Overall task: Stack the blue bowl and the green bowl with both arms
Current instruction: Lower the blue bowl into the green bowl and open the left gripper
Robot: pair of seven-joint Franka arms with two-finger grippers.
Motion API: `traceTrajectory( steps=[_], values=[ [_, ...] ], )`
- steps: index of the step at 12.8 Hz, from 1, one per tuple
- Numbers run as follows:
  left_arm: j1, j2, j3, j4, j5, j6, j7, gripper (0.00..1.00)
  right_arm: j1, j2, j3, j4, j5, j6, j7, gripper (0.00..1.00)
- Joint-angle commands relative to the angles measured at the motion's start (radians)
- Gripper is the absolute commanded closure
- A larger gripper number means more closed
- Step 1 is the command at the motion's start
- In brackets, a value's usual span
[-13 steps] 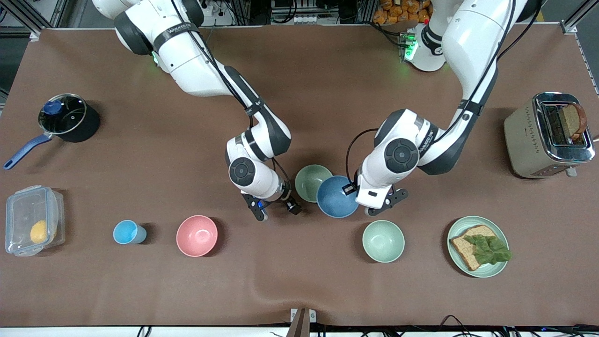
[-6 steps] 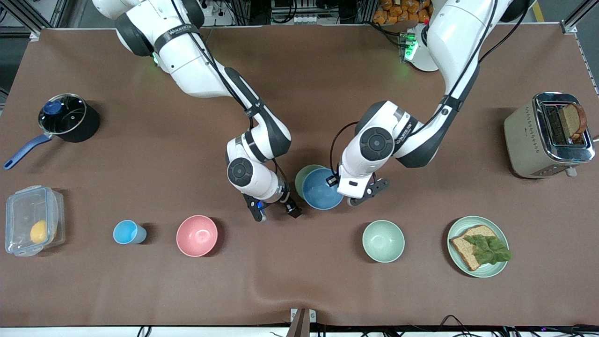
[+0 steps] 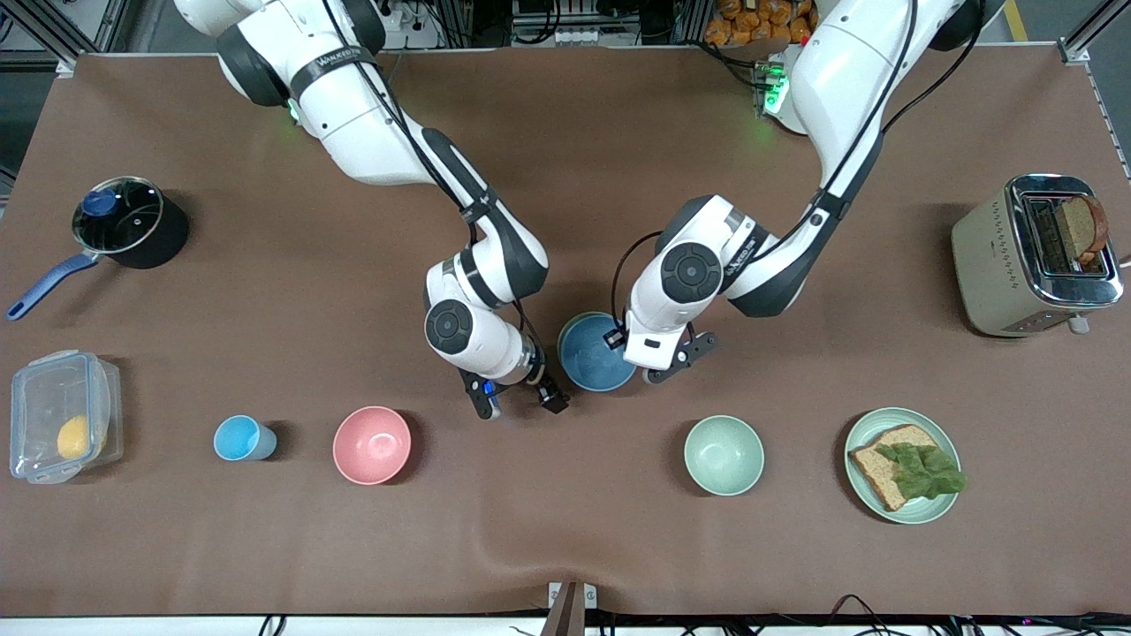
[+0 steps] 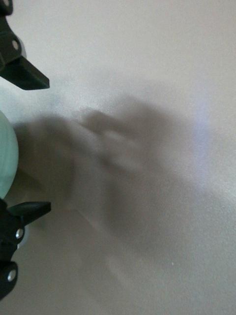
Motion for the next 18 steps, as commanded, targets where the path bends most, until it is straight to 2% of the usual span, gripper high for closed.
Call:
traceTrajectory(
  steps=[1, 6, 7, 9, 13, 15, 18],
  values=[
    [-0.015, 0.009, 0.006, -0.005, -0.001, 0.028, -0.028, 1.0, -0.005, 0.027, 0.002, 0.042, 0.022, -0.001, 0.008, 0.0],
    [-0.016, 0.007, 0.006, -0.025, -0.001, 0.028, -0.056, 1.0, -0.004, 0.027, 0.001, 0.042, 0.022, -0.001, 0.005, 0.0],
    [-0.015, 0.007, 0.006, -0.028, -0.001, 0.028, -0.06, 0.84, -0.004, 0.027, 0.001, 0.042, 0.022, -0.001, 0.005, 0.0],
    [-0.015, 0.007, 0.006, -0.033, -0.001, 0.028, -0.063, 0.0, -0.004, 0.027, 0.001, 0.042, 0.022, 0.001, 0.003, 0.0],
    [-0.009, -0.011, 0.008, -0.02, 0.0, 0.027, -0.06, 0.0, -0.004, 0.027, 0.001, 0.042, 0.021, 0.001, 0.0, 0.0],
    [0.019, -0.071, 0.014, -0.02, 0.002, 0.021, -0.054, 0.0, -0.004, 0.027, -0.001, 0.044, 0.021, 0.001, -0.001, 0.0],
    [0.098, -0.181, 0.014, -0.02, 0.09, -0.009, -0.05, 0.0, -0.042, 0.021, 0.019, 0.044, 0.021, -0.005, -0.056, 0.0]
  ],
)
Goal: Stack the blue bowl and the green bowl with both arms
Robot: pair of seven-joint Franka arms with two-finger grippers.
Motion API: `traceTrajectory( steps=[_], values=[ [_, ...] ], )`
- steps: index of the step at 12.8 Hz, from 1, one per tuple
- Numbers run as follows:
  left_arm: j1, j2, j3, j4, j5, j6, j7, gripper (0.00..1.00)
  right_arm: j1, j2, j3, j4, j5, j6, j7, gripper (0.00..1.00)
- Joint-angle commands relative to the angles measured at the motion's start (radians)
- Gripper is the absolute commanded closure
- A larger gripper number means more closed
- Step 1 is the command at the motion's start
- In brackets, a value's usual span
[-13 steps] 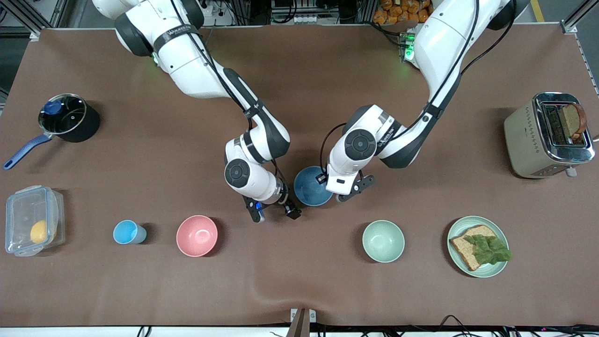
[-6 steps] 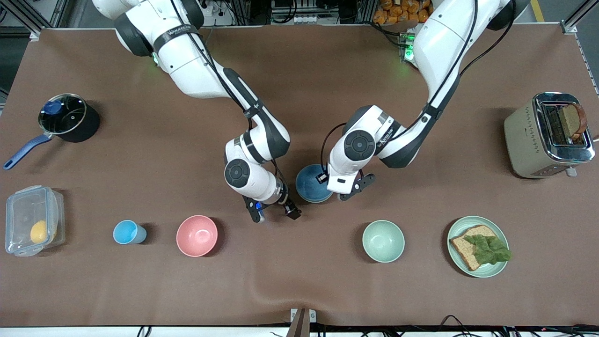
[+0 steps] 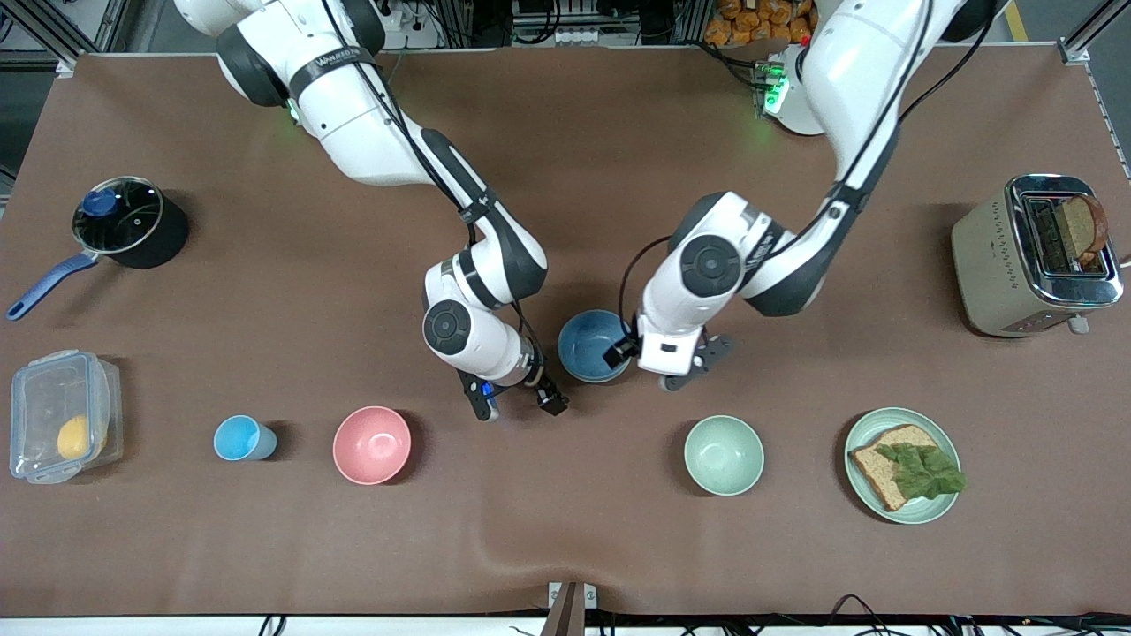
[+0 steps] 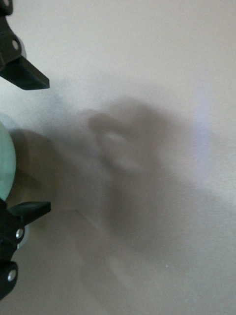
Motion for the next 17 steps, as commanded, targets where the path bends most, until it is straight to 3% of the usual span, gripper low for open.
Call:
traceTrajectory(
  steps=[1, 3, 5, 10, 13, 15, 17],
  values=[
    [0.055, -0.136, 0.001, -0.036, 0.076, -0.061, -0.012, 0.0, -0.07, 0.015, 0.057, 0.037, 0.016, -0.012, -0.075, 0.0],
    [0.114, -0.234, -0.004, -0.034, 0.13, -0.156, 0.033, 0.0, -0.133, -0.01, 0.105, 0.028, 0.011, -0.022, -0.135, 0.0],
    [0.185, -0.337, -0.013, -0.033, 0.101, -0.234, 0.23, 0.0, -0.16, -0.051, 0.114, 0.026, 0.011, -0.116, -0.178, 0.0],
    [0.376, -0.467, -0.008, 0.021, -0.083, -0.439, 0.655, 0.0, -0.258, -0.175, 0.114, 0.012, 0.008, -0.389, -0.379, 0.0],
    [0.377, -0.486, 0.108, 0.05, -0.158, -0.526, 0.93, 0.0, -0.383, -0.299, 0.114, -0.012, 0.01, -0.597, -0.585, 0.0],
    [0.359, -0.491, 0.185, 0.05, -0.178, -0.569, 1.033, 0.0, -0.448, -0.457, 0.096, -0.108, 0.001, -0.737, -0.752, 0.0],
    [0.325, -0.513, 0.242, 0.042, -0.178, -0.578, 1.08, 0.0, -0.46, -0.614, 0.071, -0.195, -0.111, -0.791, -0.821, 0.0]
  ],
)
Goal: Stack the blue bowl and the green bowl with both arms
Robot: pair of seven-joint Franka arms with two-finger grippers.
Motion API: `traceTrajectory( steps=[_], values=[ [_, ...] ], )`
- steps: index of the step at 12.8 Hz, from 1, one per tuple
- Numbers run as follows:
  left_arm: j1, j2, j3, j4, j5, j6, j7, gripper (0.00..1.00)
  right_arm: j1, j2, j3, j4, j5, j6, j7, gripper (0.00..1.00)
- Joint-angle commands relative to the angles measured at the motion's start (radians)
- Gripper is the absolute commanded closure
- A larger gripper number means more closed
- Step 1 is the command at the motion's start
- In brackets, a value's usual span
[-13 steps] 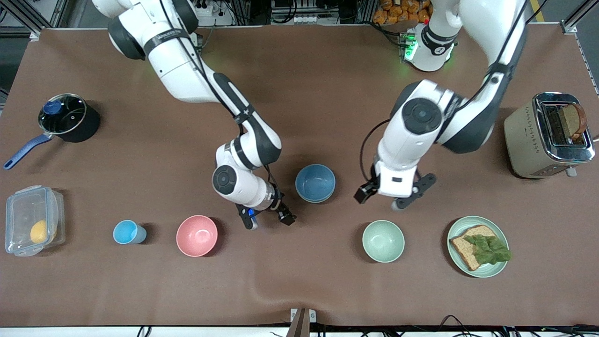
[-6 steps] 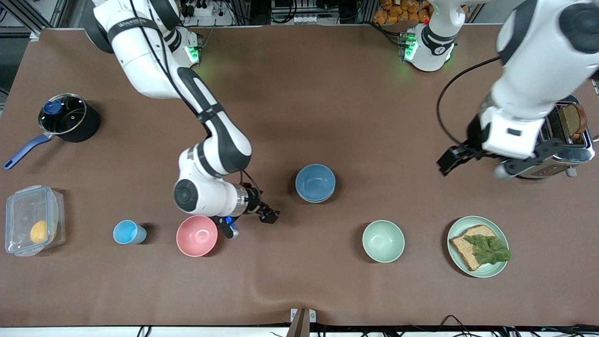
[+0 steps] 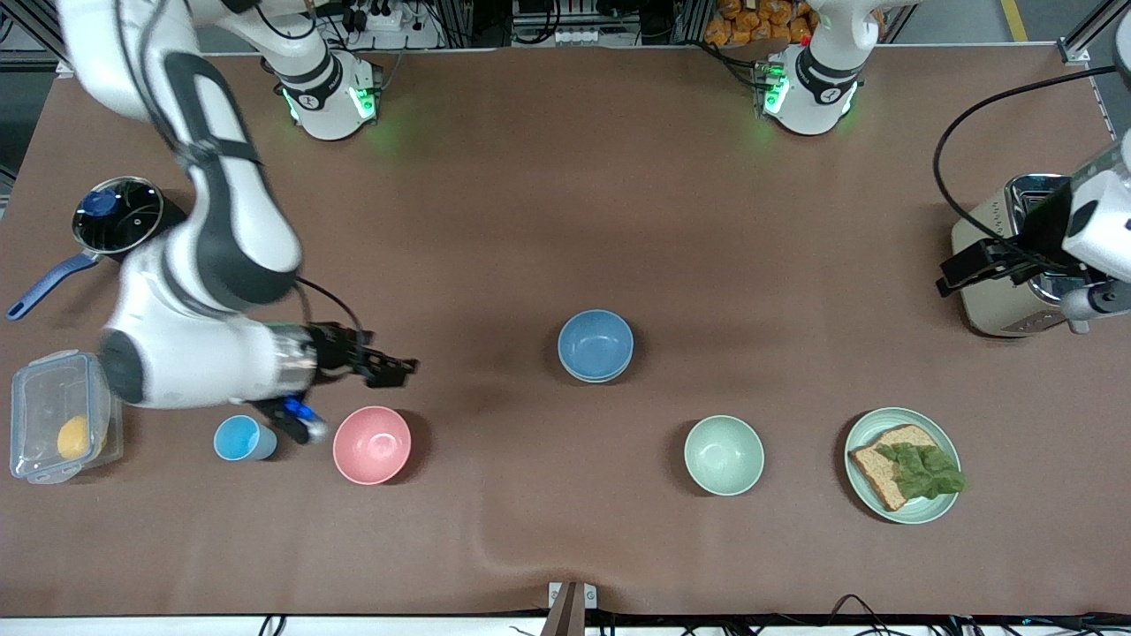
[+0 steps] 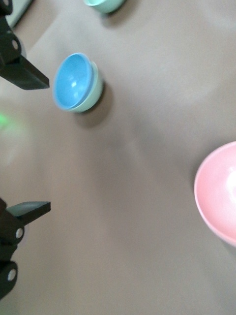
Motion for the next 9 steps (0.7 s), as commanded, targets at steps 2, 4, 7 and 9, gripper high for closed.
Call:
traceTrajectory(
  steps=[2, 4, 7, 9],
  values=[
    [-0.039, -0.039, 0.046, -0.009, -0.019, -0.064, 0.042, 0.0, 0.0, -0.267, 0.011, -0.176, -0.299, -0.084, -0.099, 0.0],
    [-0.035, -0.037, 0.035, -0.009, -0.019, -0.105, 0.034, 0.0, -0.007, -0.344, 0.054, -0.18, -0.422, -0.119, -0.244, 0.0],
    [-0.035, -0.039, 0.037, -0.01, -0.018, -0.127, 0.039, 0.0, -0.081, -0.398, 0.053, -0.182, -0.429, -0.135, -0.427, 0.0],
    [-0.033, -0.04, 0.037, -0.009, -0.007, -0.145, 0.036, 0.0, -0.084, -0.423, 0.002, -0.197, -0.433, -0.113, -0.476, 0.0]
  ],
)
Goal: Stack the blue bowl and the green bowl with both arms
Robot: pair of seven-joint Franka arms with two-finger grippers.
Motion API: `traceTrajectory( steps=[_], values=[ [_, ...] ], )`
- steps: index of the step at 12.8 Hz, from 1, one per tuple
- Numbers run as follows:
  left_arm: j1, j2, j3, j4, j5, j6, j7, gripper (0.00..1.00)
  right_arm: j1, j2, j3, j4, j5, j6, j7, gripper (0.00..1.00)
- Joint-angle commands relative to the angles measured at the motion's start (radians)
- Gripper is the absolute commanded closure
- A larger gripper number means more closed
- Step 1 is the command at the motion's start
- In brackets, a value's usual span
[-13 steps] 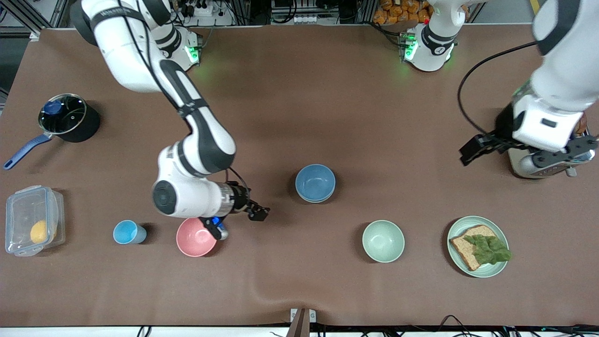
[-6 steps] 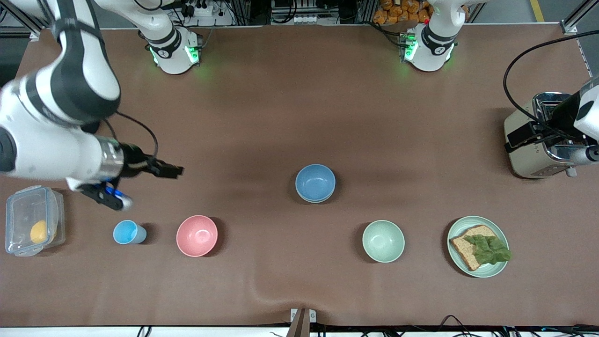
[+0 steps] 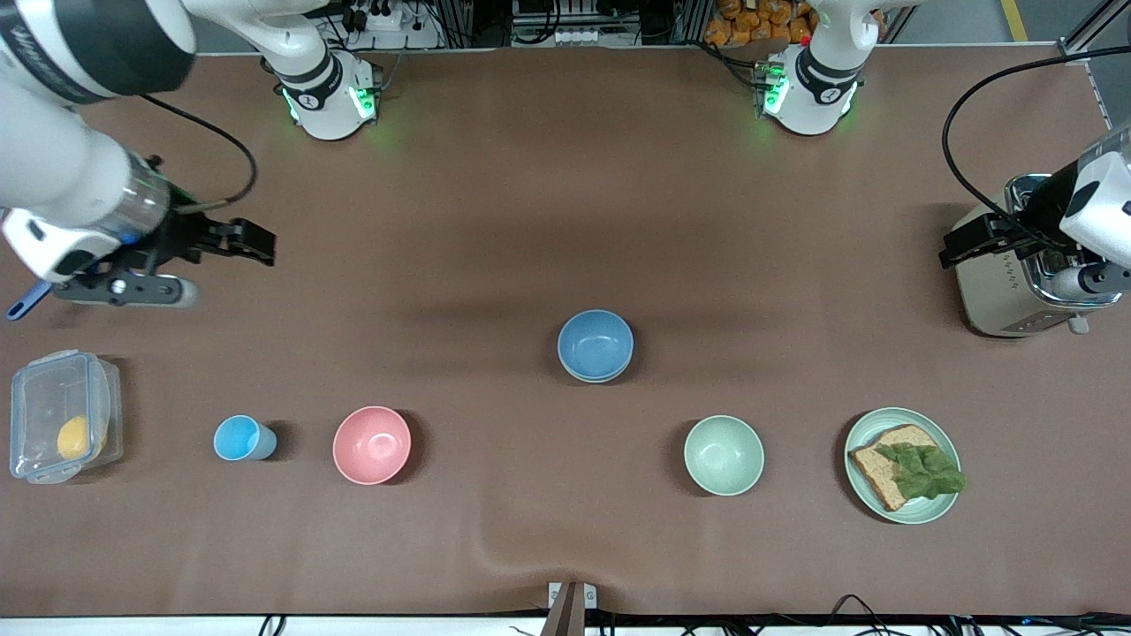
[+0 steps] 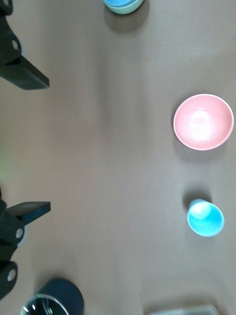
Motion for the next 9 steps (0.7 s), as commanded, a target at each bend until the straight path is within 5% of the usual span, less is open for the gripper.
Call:
traceTrajectory(
  steps=[1, 9],
  values=[
    [0.0, -0.021, 0.006, -0.007, -0.006, -0.03, 0.009, 0.0, -0.017, -0.056, -0.062, -0.071, -0.02, 0.042, -0.091, 0.0],
    [-0.001, -0.036, 0.005, -0.004, 0.047, -0.065, 0.001, 0.0, -0.017, -0.131, -0.148, -0.175, -0.017, 0.135, -0.195, 0.0]
  ],
)
